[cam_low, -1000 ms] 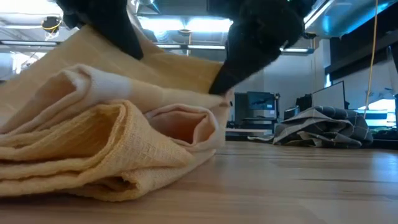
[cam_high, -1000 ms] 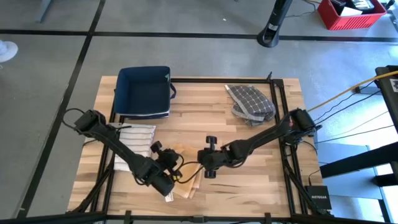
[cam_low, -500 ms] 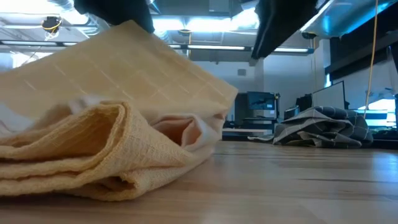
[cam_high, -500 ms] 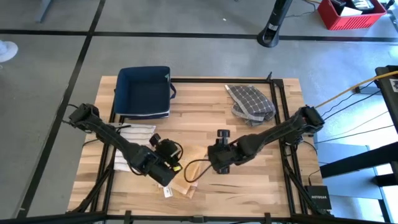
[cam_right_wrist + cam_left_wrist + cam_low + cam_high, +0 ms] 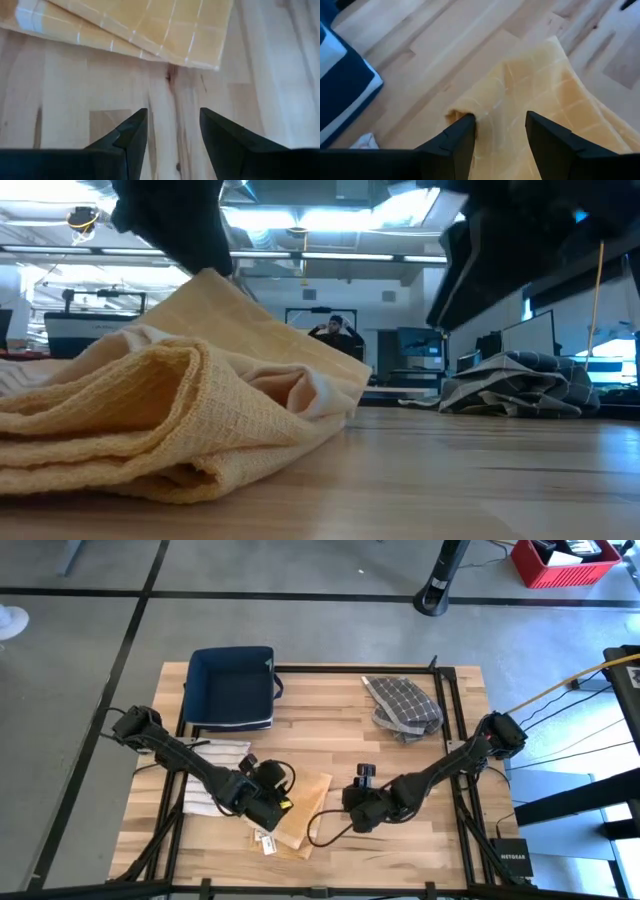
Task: Fold towel
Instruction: Stack the orange pattern towel on top of the orange towel, then fold the gray pattern towel
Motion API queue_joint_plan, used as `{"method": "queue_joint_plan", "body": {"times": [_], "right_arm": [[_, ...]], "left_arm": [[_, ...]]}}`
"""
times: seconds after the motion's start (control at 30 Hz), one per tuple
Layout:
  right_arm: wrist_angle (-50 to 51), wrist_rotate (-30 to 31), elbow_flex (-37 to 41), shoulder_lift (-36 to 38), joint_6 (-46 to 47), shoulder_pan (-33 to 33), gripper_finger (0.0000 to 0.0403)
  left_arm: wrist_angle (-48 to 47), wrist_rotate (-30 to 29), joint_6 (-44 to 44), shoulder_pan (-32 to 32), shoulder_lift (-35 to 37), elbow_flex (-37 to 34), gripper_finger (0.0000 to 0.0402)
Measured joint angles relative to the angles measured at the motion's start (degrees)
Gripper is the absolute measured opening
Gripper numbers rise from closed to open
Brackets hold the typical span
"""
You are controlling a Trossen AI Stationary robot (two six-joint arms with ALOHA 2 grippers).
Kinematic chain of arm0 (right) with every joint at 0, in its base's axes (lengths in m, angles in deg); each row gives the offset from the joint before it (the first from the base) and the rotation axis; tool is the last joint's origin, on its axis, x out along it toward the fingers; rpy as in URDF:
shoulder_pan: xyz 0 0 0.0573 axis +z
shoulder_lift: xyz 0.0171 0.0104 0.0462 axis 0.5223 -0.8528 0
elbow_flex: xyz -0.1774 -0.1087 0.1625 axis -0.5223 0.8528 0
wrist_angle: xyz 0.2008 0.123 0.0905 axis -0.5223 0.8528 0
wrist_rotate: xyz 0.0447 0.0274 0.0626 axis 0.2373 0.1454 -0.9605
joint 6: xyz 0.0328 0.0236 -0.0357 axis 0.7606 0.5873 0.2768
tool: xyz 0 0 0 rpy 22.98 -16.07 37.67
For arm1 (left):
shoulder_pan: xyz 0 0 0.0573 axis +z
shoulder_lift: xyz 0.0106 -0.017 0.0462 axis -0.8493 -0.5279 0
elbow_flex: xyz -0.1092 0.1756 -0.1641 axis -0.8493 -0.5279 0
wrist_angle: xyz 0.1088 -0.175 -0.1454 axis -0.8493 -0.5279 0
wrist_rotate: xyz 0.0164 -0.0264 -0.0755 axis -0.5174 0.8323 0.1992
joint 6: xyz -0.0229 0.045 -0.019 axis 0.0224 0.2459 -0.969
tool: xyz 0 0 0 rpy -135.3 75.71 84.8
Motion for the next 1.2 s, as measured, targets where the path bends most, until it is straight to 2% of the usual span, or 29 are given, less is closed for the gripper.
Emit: {"method": "queue_joint_plan", "body": {"times": [0.1, 0.2, 0.33, 0.4, 0.47, 0.57, 0.67, 0.83, 0.97, 1.1, 1.2], "right_arm": [[-4.30, -1.61, 1.64, 0.00, 0.26, 0.02, 0.0182], [-8.98, -2.00, 3.18, 0.00, -0.09, 0.02, 0.0182], [-19.34, -1.27, 7.26, 0.00, 0.00, 0.00, 0.0182], [-23.83, -2.04, 9.46, 0.00, 0.83, 0.00, 0.0182], [-26.99, -3.35, 11.27, 0.00, 2.79, 0.00, 0.0182], [-31.30, -4.14, 13.55, 0.00, 4.51, 0.00, 0.0182], [-38.61, -3.72, 14.94, -0.23, 4.31, 0.00, 0.0182], [-47.03, -0.51, 15.21, -3.49, 2.83, -0.07, 0.0182], [-54.54, 1.16, 15.17, -8.52, 2.43, -0.48, 0.0182], [-60.51, 1.18, 15.01, -12.56, 1.34, -1.30, 0.0182], [-60.49, 1.21, 14.38, -14.60, 0.07, -2.16, 0.0182]], "left_arm": [[0.75, 2.75, 4.89, 0.61, 1.67, 2.50, 0.0164], [-1.33, 2.31, 9.83, 0.58, 3.28, 4.02, 0.0164], [-9.11, -4.95, 2.97, 0.55, 4.04, 3.31, 0.0164], [-9.56, -3.33, 0.61, 0.65, 3.65, 1.63, 0.0164], [-6.01, 1.13, 0.40, 0.59, 3.31, -1.21, 0.0164], [6.46, 6.88, 8.04, -0.60, 3.34, -5.58, 0.0164], [17.82, 8.04, 12.61, -2.38, 3.34, -9.14, 0.0164], [28.49, 10.00, 8.87, -3.93, 2.96, -15.41, 0.0164], [38.08, 10.06, 5.09, -4.53, -0.23, -20.21, 0.0164], [39.85, 15.45, 3.35, -3.10, -3.22, -20.92, 0.0164], [39.21, 19.01, 2.42, -0.72, -3.66, -20.82, 0.0164]]}}
